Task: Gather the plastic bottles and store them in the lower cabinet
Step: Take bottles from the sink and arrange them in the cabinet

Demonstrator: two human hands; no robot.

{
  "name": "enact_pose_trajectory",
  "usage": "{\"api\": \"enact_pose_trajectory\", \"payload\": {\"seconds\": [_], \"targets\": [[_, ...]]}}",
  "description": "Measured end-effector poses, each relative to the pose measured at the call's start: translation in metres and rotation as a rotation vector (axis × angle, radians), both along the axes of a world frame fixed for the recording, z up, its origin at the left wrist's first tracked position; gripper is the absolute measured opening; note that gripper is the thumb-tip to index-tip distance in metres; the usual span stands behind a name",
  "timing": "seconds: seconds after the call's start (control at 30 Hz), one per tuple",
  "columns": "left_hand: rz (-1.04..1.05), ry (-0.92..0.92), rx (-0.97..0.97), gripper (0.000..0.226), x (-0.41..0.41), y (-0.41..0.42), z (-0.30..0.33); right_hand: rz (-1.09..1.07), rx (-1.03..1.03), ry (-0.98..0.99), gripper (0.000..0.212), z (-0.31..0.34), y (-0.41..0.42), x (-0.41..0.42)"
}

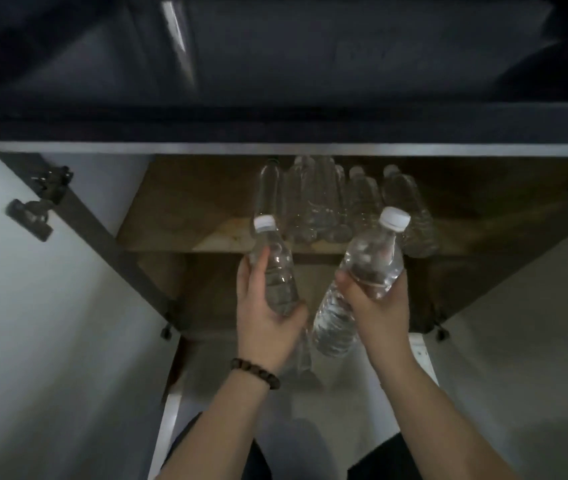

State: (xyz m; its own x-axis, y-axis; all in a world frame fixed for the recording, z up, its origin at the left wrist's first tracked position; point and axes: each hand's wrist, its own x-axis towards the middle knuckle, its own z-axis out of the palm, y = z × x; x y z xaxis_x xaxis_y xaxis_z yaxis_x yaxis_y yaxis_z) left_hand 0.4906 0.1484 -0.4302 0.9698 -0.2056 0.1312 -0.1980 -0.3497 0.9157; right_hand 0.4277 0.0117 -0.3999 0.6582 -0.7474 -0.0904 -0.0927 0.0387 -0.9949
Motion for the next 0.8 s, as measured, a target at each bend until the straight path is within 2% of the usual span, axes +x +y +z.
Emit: {"api": "enact_pose_trajectory", "payload": {"seconds": [0.1,0.2,0.3,0.47,0.53,0.63,0.7,0.73,0.8], "targets": [[-0.013,-0.06,-0.1,0.095,0.029,-0.004,-0.009,-0.023,0.024,-0.074,0.064,-0.005,-0.014,0.017],[-0.062,-0.148,-0.151,0.092,0.062,-0.003,-0.007,0.014,0.123,-0.068,0.065,0.003,-0.033,0.033],[-0.025,-0.183,-0.083,0.087,0.092,0.003,0.001,0.093,0.239,-0.01,0.056,0.024,-0.053,0.047],[0.029,-0.103,0.086,0.08,0.154,0.01,0.014,0.283,0.545,0.175,0.046,0.056,-0.089,0.069],[-0.004,-0.079,0.196,0.074,0.178,0.006,0.016,0.275,0.44,0.192,0.029,0.06,-0.102,0.082],[-0.051,0.002,0.231,0.065,0.204,-0.007,0.023,0.212,0.329,0.125,0.006,0.068,-0.118,0.104],[-0.057,-0.01,0.295,0.04,0.217,-0.015,0.029,0.174,0.249,0.087,0.013,0.075,-0.129,0.12],[-0.061,-0.006,0.318,0.035,0.222,-0.018,0.029,0.185,0.078,0.136,0.013,0.079,-0.131,0.129],[-0.073,0.044,0.337,0.038,0.226,-0.019,0.023,0.311,-0.408,0.349,0.016,0.08,-0.128,0.144]]}}
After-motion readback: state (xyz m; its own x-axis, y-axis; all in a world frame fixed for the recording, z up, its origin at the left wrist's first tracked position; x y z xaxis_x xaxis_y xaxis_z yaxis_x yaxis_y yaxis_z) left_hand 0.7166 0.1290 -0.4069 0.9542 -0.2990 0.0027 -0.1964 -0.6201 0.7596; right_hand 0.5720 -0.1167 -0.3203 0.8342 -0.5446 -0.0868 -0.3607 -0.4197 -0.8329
